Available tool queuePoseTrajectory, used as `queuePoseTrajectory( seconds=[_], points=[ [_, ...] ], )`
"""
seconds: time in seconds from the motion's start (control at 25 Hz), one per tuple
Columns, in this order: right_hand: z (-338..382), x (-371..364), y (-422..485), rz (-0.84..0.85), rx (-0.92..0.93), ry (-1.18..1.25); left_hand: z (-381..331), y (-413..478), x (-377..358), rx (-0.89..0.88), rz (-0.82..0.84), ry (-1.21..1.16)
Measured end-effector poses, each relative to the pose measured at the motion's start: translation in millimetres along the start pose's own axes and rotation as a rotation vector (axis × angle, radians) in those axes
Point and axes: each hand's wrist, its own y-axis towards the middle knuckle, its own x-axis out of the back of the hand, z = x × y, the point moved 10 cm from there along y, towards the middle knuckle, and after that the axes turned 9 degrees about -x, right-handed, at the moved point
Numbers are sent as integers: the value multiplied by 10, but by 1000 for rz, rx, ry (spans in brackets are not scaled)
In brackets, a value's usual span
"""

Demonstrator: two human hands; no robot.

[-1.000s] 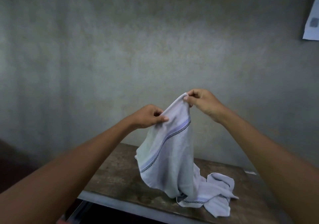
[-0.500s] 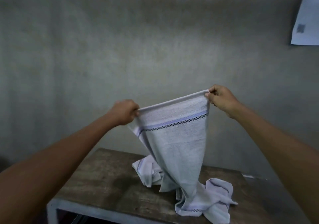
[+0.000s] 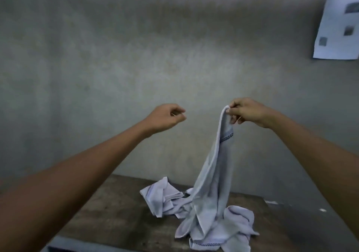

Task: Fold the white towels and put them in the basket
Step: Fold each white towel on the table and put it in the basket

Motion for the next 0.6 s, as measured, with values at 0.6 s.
queuePoseTrajectory(
  seconds=[0.6],
  points=[
    [-34,-192,-152,19,60,36,163,-135,-1088,146,-16,-154]
  ],
)
